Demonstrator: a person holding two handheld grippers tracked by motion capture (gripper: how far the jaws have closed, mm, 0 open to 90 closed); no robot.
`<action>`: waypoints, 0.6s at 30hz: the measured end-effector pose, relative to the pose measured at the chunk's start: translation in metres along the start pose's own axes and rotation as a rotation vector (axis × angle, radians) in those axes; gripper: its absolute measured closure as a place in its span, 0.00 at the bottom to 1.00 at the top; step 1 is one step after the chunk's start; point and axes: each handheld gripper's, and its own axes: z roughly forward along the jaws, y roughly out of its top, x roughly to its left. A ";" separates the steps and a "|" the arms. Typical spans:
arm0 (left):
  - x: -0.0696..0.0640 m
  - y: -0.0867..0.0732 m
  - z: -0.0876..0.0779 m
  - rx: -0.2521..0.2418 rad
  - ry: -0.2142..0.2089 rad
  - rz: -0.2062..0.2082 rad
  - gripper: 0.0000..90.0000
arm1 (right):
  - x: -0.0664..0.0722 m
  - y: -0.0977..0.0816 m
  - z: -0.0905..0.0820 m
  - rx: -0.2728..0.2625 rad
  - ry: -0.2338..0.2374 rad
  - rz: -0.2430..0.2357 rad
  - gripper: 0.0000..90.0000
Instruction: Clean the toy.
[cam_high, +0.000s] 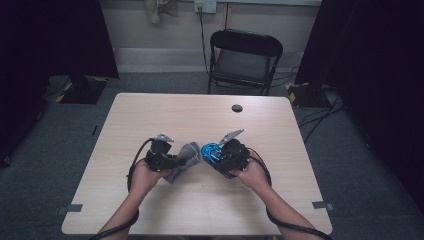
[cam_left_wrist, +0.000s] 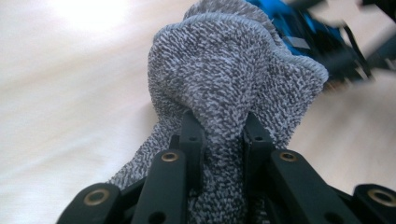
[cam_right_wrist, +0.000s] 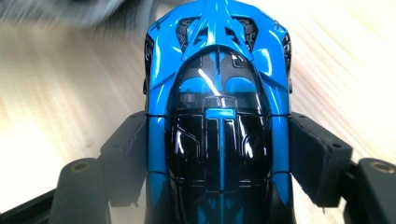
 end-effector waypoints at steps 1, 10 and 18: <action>0.002 0.003 -0.002 -0.012 0.012 -0.011 0.83 | 0.001 0.000 0.000 -0.004 0.000 -0.004 0.32; 0.017 0.031 0.000 -0.063 0.076 -0.060 0.83 | 0.024 0.002 0.002 -0.007 0.039 -0.068 0.32; 0.009 0.037 0.021 -0.030 0.034 -0.060 0.83 | 0.037 0.008 0.006 -0.002 0.066 -0.115 0.32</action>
